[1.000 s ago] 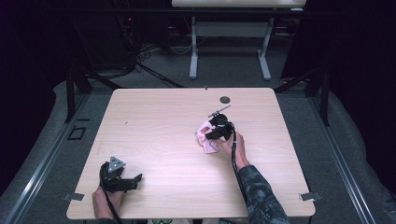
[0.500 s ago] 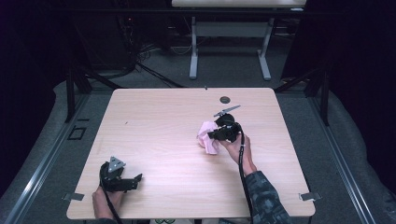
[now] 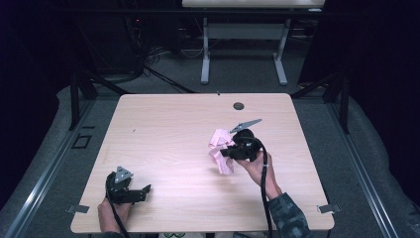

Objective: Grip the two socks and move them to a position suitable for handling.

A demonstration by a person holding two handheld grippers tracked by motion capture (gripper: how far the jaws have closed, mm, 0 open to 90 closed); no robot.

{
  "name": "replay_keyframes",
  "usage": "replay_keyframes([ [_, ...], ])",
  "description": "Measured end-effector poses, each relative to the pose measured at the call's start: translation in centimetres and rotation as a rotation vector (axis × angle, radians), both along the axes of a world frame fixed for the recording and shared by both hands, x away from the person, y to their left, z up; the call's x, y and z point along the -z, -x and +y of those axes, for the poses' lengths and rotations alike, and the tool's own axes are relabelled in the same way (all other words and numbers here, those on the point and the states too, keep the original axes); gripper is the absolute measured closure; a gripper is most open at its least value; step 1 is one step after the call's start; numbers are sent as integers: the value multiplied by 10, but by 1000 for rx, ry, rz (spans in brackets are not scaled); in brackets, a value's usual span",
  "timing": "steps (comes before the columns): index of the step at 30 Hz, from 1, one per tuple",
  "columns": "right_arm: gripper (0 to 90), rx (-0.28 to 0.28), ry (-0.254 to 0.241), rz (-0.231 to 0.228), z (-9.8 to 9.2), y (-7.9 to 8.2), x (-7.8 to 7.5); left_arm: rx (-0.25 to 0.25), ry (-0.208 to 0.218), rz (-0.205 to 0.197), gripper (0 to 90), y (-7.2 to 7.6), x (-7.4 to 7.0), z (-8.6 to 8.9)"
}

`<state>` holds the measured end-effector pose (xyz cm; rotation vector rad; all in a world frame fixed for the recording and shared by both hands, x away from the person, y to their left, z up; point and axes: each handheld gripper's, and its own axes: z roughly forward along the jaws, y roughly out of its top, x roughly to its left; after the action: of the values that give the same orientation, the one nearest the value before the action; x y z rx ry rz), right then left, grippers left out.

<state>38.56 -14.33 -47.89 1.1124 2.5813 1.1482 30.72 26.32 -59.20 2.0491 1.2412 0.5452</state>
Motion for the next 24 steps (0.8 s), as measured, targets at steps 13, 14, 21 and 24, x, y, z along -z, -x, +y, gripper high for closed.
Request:
replay_keyframes([
  [13, 795, -118, -53, 45, -1, 64, 12, -2, 0, 0, 79, 0, 0, 0],
  [14, 795, -121, -54, 53, -1, 67, 14, -2, 0, 0, 79, 0, 0, 0],
  [21, 795, -136, -35, 100, 3, 86, 33, -3, 0, 0, 79, 0, 0, 0],
  [24, 794, -136, 6, 122, 5, 88, 47, -4, 0, 0, 79, 0, 0, 0],
])
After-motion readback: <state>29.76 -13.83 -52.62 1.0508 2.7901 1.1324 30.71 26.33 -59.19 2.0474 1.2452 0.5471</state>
